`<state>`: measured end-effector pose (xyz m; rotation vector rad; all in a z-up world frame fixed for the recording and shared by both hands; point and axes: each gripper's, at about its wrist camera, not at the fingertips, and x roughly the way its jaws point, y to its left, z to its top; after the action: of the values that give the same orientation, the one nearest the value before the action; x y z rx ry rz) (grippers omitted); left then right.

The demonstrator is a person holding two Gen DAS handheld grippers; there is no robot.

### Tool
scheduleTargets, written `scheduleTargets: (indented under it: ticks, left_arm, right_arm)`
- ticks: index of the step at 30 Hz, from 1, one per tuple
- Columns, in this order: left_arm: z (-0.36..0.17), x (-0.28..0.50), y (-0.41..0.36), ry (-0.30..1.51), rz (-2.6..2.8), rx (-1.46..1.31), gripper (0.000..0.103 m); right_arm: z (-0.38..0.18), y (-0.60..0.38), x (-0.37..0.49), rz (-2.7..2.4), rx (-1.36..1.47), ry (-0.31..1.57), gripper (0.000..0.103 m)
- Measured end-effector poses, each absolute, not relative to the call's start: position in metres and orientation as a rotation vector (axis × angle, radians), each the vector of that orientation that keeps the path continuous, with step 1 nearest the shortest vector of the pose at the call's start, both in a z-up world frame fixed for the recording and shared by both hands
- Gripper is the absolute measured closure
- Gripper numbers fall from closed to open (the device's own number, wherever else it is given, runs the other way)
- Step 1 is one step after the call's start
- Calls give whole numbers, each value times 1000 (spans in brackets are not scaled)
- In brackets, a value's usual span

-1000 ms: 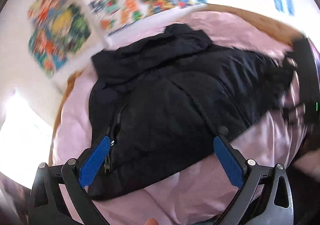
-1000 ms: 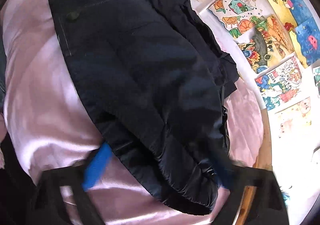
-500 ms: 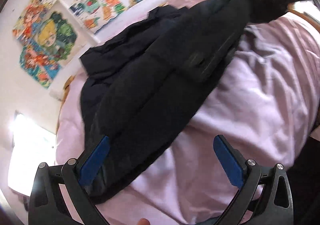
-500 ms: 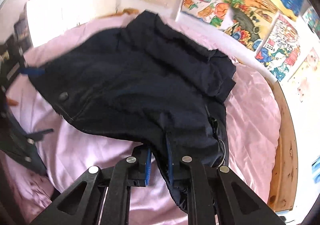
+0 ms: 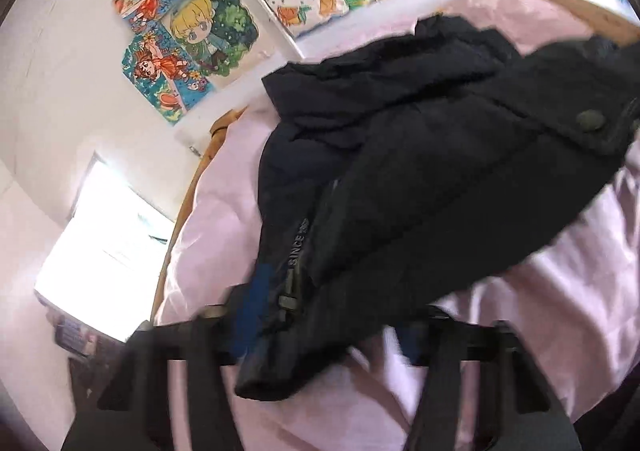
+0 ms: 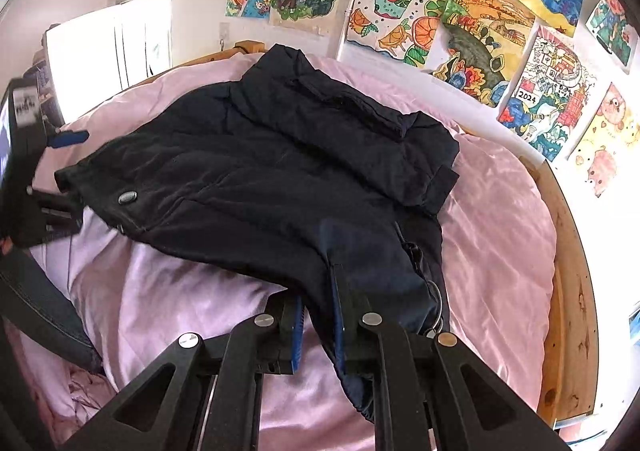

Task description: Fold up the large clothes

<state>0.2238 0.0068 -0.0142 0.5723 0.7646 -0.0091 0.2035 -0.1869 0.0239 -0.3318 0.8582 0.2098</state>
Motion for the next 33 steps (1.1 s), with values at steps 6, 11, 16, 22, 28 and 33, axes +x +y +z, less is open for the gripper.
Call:
scheduleTargets:
  ticks: [6,11,16,22,28,33]
  left_arm:
    - [22,206,-1,622,-32,587,95]
    - [66,190,-4,574,-75,578,96]
    - [99,149,-10,539,-140,586,97]
    - [102,99,-6,583,-244,604,97]
    - [98,90,-7,643,-304,581,97]
    - [122,128,-10,656,-286,538,97]
  right_arm:
    - [43,-195,200,190,-284,795,94]
    - [65,-199,186,176,-277,727,94]
    - [88,-204,151,195,-295,664,95]
    - [98,-206,100,235,-288,714,95]
    - [98,-207,82,258,-342,763,95]
    - [117,-208,115,239,-341,748,95]
